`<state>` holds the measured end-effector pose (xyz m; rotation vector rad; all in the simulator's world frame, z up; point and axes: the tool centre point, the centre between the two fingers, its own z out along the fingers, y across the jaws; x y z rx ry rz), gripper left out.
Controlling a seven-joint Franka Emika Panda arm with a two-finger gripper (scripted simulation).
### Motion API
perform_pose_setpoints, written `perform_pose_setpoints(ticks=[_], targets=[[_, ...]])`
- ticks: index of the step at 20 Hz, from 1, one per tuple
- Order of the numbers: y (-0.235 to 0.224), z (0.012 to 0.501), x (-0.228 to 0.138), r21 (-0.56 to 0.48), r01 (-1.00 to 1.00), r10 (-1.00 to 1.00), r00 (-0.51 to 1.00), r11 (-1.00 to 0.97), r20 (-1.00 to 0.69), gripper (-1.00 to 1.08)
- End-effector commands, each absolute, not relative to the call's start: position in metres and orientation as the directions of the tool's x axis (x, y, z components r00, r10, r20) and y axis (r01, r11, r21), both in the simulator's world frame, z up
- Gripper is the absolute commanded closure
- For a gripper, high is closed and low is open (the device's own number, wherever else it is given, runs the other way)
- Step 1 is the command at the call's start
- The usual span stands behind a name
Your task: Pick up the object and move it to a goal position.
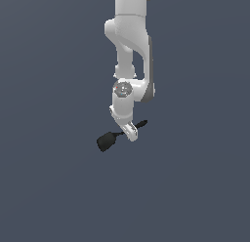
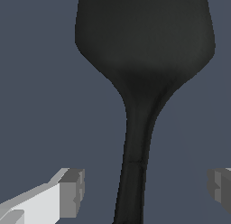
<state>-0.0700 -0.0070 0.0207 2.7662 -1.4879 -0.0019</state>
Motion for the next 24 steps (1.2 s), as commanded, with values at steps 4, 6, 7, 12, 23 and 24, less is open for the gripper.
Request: perform_pose_setpoints(ticks=[4,6,7,12,23,24], targets=[[-0.007,0.017,-0.069,0.0,-0.834,-0.834,0.551,-0.551,0.0,1.08],[-0.007,0.017,-0.069,0.0,-0.834,-0.834,0.551,-0.551,0.0,1.08],[-0.007,0.017,-0.069,0.0,-0.834,-0.834,0.551,-0.551,0.0,1.08],[-0.007,0.017,-0.069,0.0,-0.834,-0.834,0.551,-0.551,0.0,1.08],[-0.017,0.045,-0.029,-0.1,-0.831,-0.836,0.543,-0.548,0.07,1.08],[-0.02,0.051,-0.021,-0.12,-0.828,-0.837,0.541,-0.547,0.085,1.08]])
